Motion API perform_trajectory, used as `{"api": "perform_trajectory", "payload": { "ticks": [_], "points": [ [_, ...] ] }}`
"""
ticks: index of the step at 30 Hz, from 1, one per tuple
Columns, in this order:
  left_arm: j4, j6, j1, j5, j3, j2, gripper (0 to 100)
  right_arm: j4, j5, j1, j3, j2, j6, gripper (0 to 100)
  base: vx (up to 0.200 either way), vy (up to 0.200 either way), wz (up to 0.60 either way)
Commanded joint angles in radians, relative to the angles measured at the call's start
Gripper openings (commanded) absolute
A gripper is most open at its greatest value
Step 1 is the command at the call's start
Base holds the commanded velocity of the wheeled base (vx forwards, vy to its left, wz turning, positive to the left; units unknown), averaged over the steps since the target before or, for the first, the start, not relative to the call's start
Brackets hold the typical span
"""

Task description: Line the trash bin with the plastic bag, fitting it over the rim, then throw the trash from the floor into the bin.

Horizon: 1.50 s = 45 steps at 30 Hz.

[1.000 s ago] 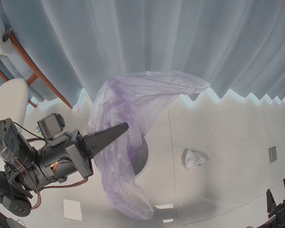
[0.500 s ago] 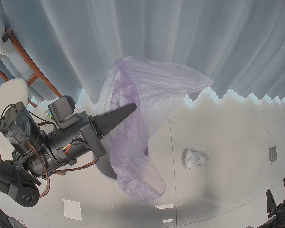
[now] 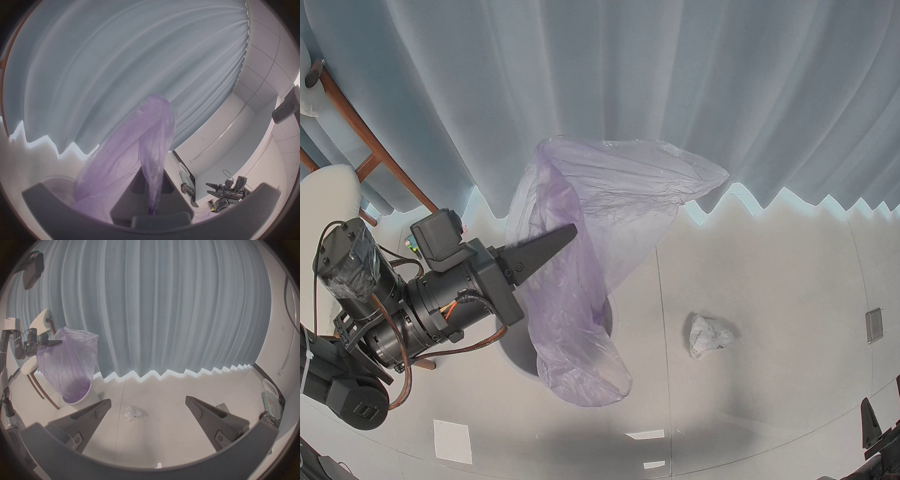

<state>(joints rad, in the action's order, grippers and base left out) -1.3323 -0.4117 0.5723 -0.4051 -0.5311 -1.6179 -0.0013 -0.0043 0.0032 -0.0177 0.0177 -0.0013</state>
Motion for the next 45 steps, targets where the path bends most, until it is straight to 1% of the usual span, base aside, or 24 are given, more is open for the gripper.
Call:
{"api": "perform_trajectory", "payload": {
  "ticks": [1,6,8,26,30,32,45],
  "points": [
    [-0.010,0.013,-0.016,-0.001,-0.001,0.003,0,0.000,0.000,0.000,0.018,-0.018,0.000,100,0.000,0.000,0.00],
    [-0.013,0.042,-0.003,0.000,0.017,-0.004,0,0.000,0.000,-0.002,0.016,-0.016,-0.008,100,0.000,0.000,0.00],
    [-0.013,0.047,-0.003,0.000,0.019,-0.005,0,0.000,0.000,-0.002,0.018,-0.018,0.001,100,0.000,0.000,0.00],
    [-0.011,0.047,-0.011,-0.001,0.025,-0.034,0,0.000,0.001,0.000,0.018,-0.018,0.000,100,0.000,0.000,0.00],
    [-0.013,0.047,-0.011,0.000,0.025,-0.043,0,0.000,0.003,-0.002,0.018,-0.018,-0.016,100,0.000,0.000,0.00],
    [-0.013,0.048,-0.008,-0.003,0.026,-0.043,0,0.000,0.015,0.000,0.018,-0.018,-0.029,100,0.000,0.000,0.00],
    [-0.014,0.048,-0.003,-0.001,0.033,-0.039,0,0.000,0.006,-0.002,0.018,-0.018,-0.013,100,0.000,0.000,0.00]
  ]
}}
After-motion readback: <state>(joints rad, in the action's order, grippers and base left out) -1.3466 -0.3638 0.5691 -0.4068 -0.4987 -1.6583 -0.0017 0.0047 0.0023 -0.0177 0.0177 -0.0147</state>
